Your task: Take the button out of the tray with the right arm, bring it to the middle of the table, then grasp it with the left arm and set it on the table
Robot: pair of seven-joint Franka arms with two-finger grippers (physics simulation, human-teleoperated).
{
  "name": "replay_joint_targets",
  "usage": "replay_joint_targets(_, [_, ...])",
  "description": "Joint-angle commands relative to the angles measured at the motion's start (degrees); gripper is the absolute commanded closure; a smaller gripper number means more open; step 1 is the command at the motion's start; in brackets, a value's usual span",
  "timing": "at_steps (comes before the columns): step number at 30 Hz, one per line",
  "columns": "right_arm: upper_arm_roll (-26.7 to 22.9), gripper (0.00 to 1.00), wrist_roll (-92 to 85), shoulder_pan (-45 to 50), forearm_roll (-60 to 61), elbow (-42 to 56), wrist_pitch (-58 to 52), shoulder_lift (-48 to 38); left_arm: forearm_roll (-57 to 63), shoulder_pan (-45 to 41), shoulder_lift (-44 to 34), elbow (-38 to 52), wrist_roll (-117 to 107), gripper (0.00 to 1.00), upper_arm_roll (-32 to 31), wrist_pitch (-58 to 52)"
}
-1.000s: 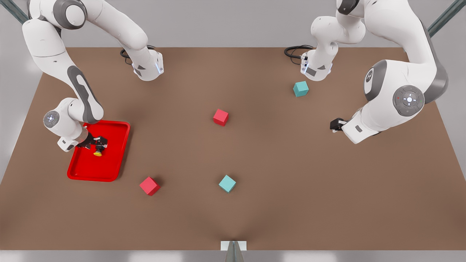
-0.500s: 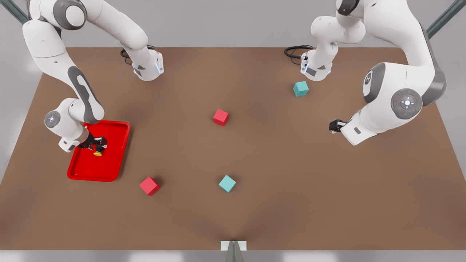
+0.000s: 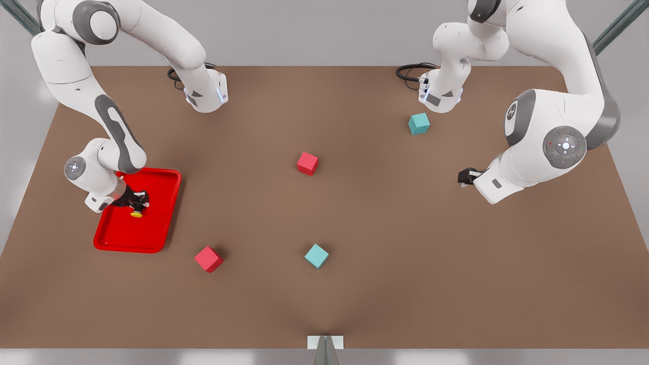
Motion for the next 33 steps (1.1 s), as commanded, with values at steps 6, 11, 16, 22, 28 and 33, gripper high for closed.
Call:
replay_joint_targets(6, [3.4,0.59,5.2,4.2,-0.48,5.8,-9.54,-2.64,0.03,0.0,-0.07,0.07,-0.01,0.0,0.0,-0.08])
replay_joint_targets(11, [10.26,0.57,16.8,10.25,-0.66,13.88,-18.76,-2.81,0.03,0.0,-0.07,0.07,-0.01,0.0,0.0,0.0])
replay_joint_targets(16, [10.17,0.56,33.95,25.55,-1.72,17.76,-19.38,-2.02,0.03,0.0,-0.07,-0.02,-0.01,0.0,0.0,0.09])
replay_joint_targets(22, [10.0,0.58,47.04,35.75,-1.63,21.79,-19.47,-0.01,0.03,0.0,0.02,-0.02,-0.01,0.0,0.0,-0.08])
replay_joint_targets(28, [9.56,0.58,68.39,51.3,-1.28,36.73,-27.55,8.07,0.12,0.0,0.37,0.07,-0.01,0.0,0.0,0.09])
replay_joint_targets(33, [2.88,0.57,86.14,69.5,-1.28,58.79,-33.62,20.47,0.12,0.0,0.46,0.07,-0.01,0.0,0.0,0.36])
